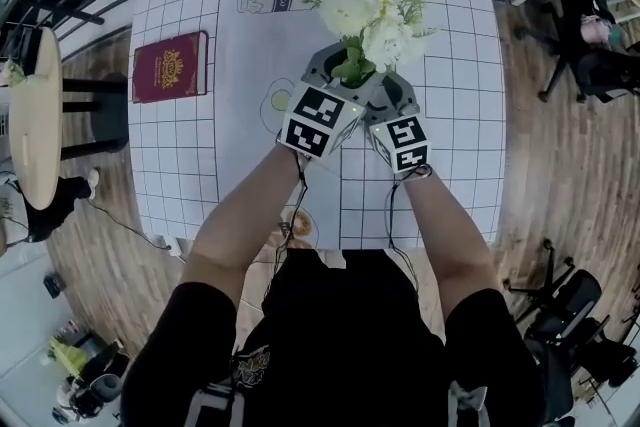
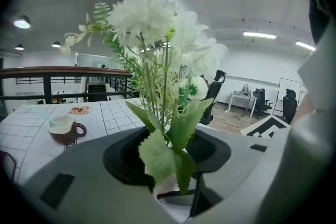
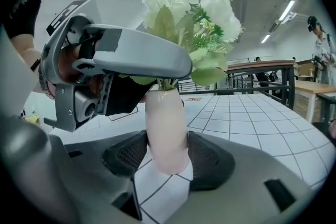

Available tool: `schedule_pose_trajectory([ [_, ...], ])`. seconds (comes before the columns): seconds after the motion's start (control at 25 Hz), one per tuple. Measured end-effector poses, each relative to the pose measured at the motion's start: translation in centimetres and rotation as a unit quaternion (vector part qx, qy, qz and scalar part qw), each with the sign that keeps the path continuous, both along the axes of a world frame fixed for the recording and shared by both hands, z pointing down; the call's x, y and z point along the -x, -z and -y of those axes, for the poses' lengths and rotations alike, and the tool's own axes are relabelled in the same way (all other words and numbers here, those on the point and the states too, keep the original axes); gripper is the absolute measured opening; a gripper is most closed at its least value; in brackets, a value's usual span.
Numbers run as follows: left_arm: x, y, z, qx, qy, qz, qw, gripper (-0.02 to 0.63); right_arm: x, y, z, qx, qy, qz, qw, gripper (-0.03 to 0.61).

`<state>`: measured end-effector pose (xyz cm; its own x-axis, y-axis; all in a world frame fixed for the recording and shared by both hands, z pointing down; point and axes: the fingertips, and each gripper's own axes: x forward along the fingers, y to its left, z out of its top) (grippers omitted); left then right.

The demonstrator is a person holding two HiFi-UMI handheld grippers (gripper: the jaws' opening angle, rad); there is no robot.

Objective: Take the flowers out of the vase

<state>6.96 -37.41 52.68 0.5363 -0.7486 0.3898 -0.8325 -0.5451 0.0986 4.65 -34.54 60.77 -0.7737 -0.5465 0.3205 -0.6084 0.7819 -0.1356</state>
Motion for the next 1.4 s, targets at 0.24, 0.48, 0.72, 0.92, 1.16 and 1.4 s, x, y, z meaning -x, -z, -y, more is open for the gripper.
schedule_pose_trajectory([
  [0.24,0.6,0.3,0.3,-0.003,0.018,-0.017,0.9997,0.128,-0.1,-0.1,0.0,0.000,0.000,0.004,1.000,0.255],
  [0.48,1.4,1.0,0.6,-0.010,0.029,-0.028,0.9992,0.097,0.0,-0.1,0.0,-0.002,0.002,0.004,1.000,0.255],
  [0.72,1.6,1.4,0.6,-0.010,0.012,-0.034,0.9993,0.081,-0.1,-0.1,0.0,0.000,0.008,0.004,1.000,0.255],
  [0.92,1.7,1.8,0.4,-0.013,0.005,-0.038,0.9992,0.077,-0.1,-0.1,0.0,0.000,0.011,0.005,1.000,0.255],
  [1.16,2.2,3.9,0.6,-0.029,0.016,-0.060,0.9977,0.075,-0.1,-0.2,-0.1,0.000,0.012,0.005,1.000,0.255],
  [1.4,3.0,6.3,0.4,-0.051,0.023,-0.069,0.9960,0.074,-0.1,-0.3,-0.1,0.004,0.013,-0.001,1.000,0.255],
])
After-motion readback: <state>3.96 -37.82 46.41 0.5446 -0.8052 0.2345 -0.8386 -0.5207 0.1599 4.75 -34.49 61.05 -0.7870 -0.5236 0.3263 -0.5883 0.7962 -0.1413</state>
